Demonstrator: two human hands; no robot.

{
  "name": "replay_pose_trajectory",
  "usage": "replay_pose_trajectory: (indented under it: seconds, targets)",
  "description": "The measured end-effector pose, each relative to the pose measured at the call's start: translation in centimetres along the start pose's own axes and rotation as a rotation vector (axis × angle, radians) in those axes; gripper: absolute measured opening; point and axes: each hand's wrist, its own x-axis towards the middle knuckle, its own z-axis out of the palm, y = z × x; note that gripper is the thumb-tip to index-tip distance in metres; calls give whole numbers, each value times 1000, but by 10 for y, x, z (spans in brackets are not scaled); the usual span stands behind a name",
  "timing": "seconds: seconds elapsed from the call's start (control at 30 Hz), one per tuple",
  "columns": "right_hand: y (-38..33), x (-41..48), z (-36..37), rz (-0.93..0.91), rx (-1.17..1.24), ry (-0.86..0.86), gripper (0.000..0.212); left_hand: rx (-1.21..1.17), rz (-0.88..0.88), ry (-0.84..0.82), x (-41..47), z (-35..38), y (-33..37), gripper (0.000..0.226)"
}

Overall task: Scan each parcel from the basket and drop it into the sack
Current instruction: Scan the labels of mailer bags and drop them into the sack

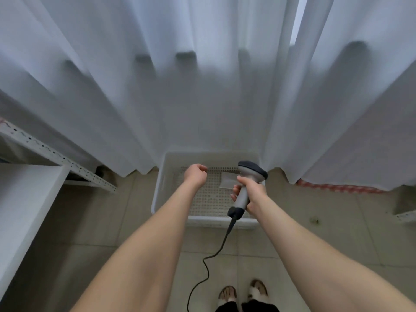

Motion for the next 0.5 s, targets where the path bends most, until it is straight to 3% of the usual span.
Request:
replay_pose_trajectory:
  seconds: [0.27,0.5]
  targets:
    - [-29,162,13,74,-57,84,14,56,-72,-159,144,85,3,38]
    - [-7,332,8,143,-118,152,14,150,-101,-248,279,189,-54,36]
